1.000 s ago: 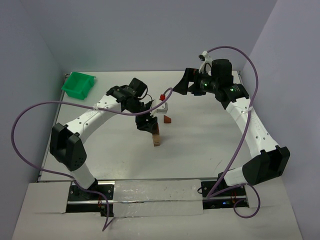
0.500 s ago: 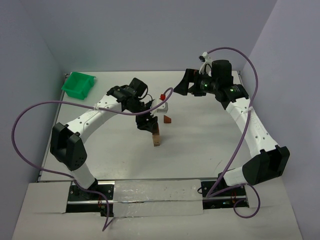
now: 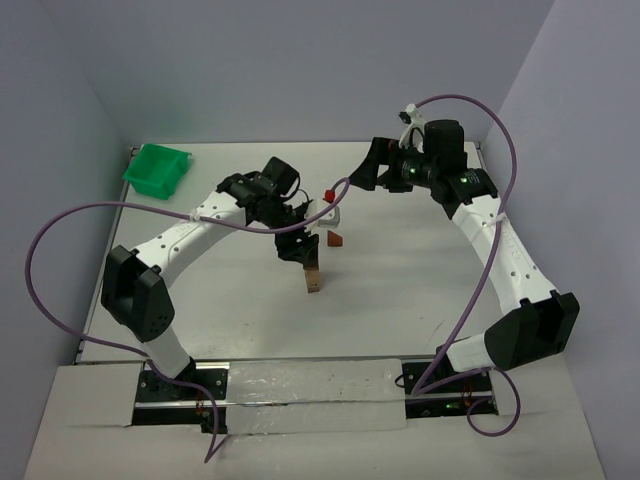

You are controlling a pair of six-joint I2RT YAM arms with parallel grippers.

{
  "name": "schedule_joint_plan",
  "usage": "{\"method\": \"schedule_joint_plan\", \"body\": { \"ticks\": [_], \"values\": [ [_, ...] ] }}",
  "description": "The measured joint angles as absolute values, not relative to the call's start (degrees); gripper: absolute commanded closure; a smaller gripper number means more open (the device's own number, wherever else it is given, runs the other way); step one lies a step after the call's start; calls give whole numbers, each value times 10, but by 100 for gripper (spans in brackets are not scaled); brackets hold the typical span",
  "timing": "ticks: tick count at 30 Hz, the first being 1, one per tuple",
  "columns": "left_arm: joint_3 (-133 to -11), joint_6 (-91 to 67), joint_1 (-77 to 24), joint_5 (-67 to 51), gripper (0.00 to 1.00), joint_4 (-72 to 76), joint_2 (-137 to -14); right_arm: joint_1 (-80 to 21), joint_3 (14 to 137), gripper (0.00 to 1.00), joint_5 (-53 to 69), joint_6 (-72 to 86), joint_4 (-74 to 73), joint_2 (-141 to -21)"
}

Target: Build the wood block tower

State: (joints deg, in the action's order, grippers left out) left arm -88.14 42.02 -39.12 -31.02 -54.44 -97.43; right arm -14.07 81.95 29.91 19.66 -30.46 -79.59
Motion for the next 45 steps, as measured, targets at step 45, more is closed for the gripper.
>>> {"method": "schedule_joint_plan", "body": {
  "ticks": [45],
  "values": [
    [-860,413,-393,-286,61,-527,-958,-136,810,0,311,201,-301,-796]
  ]
}}
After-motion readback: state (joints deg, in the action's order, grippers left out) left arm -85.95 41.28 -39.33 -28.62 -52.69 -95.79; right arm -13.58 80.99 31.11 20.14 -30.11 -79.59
